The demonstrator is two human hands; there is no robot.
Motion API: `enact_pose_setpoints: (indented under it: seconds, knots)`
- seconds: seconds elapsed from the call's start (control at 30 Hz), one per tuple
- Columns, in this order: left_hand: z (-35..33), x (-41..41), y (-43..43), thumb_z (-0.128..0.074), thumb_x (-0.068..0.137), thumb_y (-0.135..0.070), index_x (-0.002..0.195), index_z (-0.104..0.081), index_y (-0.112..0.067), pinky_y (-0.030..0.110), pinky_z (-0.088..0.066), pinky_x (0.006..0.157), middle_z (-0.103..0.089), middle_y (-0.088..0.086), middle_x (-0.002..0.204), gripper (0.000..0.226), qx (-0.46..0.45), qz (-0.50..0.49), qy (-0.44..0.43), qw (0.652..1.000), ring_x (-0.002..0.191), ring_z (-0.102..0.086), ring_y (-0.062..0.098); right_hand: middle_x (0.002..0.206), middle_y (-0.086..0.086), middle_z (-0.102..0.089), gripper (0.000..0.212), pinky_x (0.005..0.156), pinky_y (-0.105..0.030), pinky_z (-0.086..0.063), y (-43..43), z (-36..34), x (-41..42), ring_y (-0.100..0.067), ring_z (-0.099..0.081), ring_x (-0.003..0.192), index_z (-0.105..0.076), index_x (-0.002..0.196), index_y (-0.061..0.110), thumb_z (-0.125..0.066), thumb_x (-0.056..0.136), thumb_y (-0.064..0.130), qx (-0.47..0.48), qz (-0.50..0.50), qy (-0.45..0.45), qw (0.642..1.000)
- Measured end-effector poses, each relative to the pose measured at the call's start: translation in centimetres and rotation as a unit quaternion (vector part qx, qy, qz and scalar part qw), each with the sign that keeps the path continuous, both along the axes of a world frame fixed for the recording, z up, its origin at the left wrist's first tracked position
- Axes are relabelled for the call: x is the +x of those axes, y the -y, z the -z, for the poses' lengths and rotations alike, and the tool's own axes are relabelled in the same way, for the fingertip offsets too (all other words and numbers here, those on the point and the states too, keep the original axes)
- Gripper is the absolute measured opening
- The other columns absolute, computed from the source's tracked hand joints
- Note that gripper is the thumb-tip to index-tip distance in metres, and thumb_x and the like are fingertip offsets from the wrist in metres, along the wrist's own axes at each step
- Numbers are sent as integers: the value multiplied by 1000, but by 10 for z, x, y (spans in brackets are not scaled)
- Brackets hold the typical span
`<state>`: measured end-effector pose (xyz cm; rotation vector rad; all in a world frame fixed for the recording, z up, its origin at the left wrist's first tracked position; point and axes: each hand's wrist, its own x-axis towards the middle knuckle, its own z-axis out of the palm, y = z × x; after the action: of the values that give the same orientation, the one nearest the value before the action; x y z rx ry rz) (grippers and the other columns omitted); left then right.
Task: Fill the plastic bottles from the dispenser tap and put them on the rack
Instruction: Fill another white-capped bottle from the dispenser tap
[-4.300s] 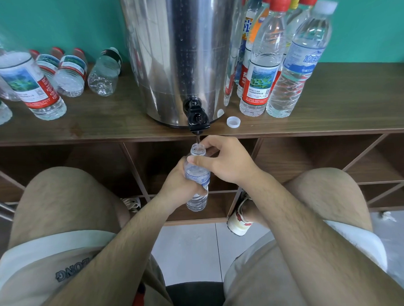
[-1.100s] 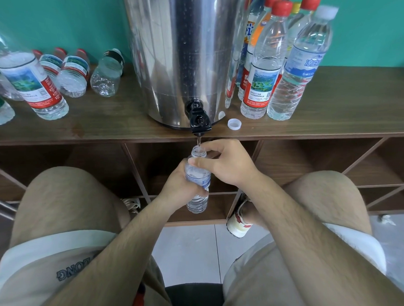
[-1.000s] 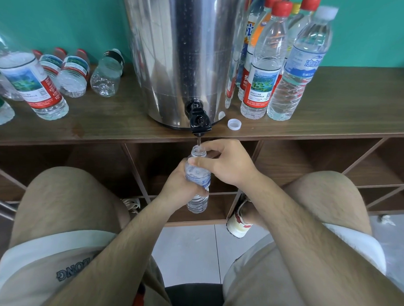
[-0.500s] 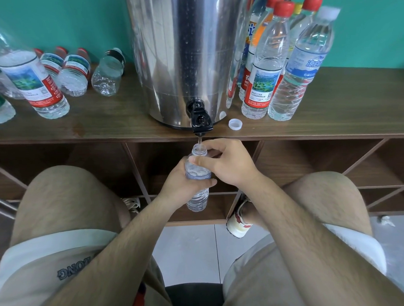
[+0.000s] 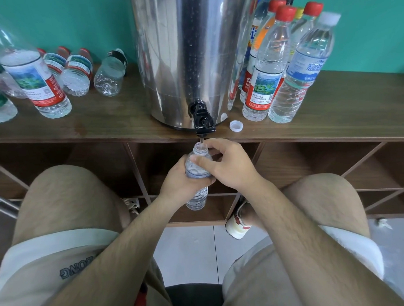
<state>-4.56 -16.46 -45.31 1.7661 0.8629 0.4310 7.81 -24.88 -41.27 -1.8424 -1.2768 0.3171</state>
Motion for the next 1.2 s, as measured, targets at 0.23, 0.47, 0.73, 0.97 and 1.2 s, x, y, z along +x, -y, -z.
enact_pose_setpoints:
  seconds: [0.23, 0.47, 0.73, 0.97, 1.2]
  knots:
    - [-1, -1, -2, -93, 72, -31, 130, -58, -26, 47, -56, 100, -70, -8, 118, 68, -6, 4, -5, 1000, 110, -68, 14, 120, 7, -68, 41, 71, -35, -59, 15, -14, -6, -11, -70, 99, -62, 134, 12, -67, 96, 25, 185, 34, 81, 979]
    - [0, -1, -3, -93, 70, -35, 129, -57, -32, 47, -56, 100, -70, -10, 118, 69, -1, 1, -9, 1000, 111, -67, 13, 139, -15, -64, 31, 109, -42, -50, 18, -33, -8, -19, -59, 132, -69, 128, -1, -69, 98, 8, 305, 16, 242, 921]
    - [9, 4, -7, -93, 68, -44, 124, -58, -34, 41, -58, 96, -69, -14, 113, 66, 23, -2, -21, 999, 106, -67, 8, 134, -15, -66, 20, 111, -32, -45, 13, -40, -11, -27, -63, 125, -72, 117, -4, -67, 98, -5, 298, -25, 269, 915]
    - [15, 3, -8, -96, 66, -36, 126, -58, -35, 44, -58, 99, -70, -14, 115, 71, -2, -11, 2, 1000, 109, -68, 10, 134, -9, -67, 20, 109, -39, -49, 13, -40, -10, -24, -64, 126, -72, 113, -3, -55, 104, 3, 310, -15, 227, 923]
    - [16, 2, -8, -96, 68, -33, 127, -57, -32, 46, -57, 101, -69, -11, 118, 71, -9, -9, 3, 1000, 112, -67, 13, 135, -11, -67, 30, 107, -39, -50, 13, -41, -7, -24, -65, 126, -72, 115, -4, -45, 109, 8, 314, -22, 233, 920]
